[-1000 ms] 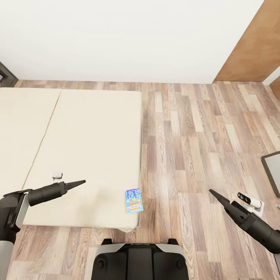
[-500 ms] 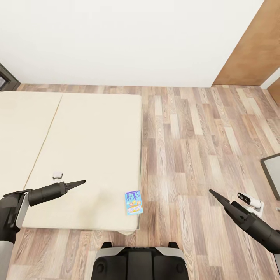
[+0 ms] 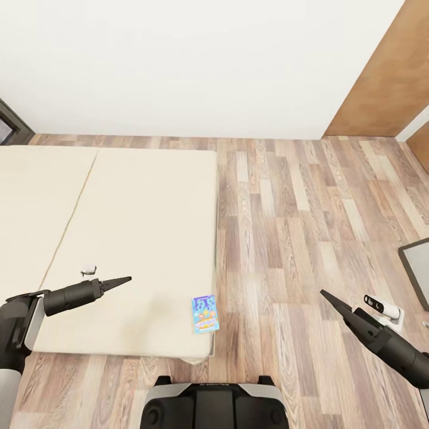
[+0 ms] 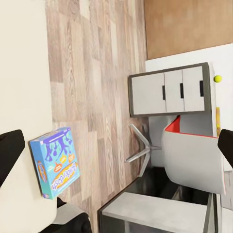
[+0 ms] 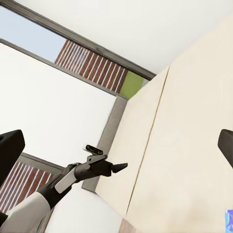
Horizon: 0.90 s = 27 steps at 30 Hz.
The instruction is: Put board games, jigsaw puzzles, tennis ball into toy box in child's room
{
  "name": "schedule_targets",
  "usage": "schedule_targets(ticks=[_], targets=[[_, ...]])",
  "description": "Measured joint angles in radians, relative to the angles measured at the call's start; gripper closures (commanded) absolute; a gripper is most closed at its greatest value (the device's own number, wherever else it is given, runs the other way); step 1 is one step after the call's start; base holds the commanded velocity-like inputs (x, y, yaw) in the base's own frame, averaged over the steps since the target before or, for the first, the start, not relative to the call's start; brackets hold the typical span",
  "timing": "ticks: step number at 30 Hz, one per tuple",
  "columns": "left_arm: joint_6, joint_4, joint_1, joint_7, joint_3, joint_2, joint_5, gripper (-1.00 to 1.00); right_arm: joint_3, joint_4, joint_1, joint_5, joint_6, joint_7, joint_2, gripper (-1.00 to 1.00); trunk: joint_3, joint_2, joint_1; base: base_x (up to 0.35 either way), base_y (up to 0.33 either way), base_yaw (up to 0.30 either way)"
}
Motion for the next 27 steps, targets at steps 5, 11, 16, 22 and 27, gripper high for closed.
schedule_targets(ticks=[5,11,16,22,27], targets=[[0.000,0.000,0.000,-0.001,0.000,0.000,0.000,-1.00,0.000,0.000,0.000,0.000,0.000,0.000,0.000,-1.00,0.008,0.000,0.000,0.000,0.000,0.033],[0.000,0.000,0.000,-0.001,0.000,0.000,0.000,-1.00,0.000,0.000,0.000,0.000,0.000,0.000,0.000,-1.00,0.018,0.000,0.000,0.000,0.000,0.057],[0.000,0.000,0.000,-0.001,0.000,0.000,0.000,-1.00,0.000,0.000,0.000,0.000,0.000,0.000,0.000,-1.00,0.026,0.000,0.000,0.000,0.000,0.062],[0.000,0.000,0.000,-0.002,0.000,0.000,0.000,-1.00,0.000,0.000,0.000,0.000,0.000,0.000,0.001,-1.00,0.036,0.000,0.000,0.000,0.000,0.062],[0.000,0.000,0.000,-0.004,0.000,0.001,0.001,-1.00,0.000,0.000,0.000,0.000,0.000,0.000,0.004,-1.00,0.044,0.000,0.000,0.000,0.000,0.063]])
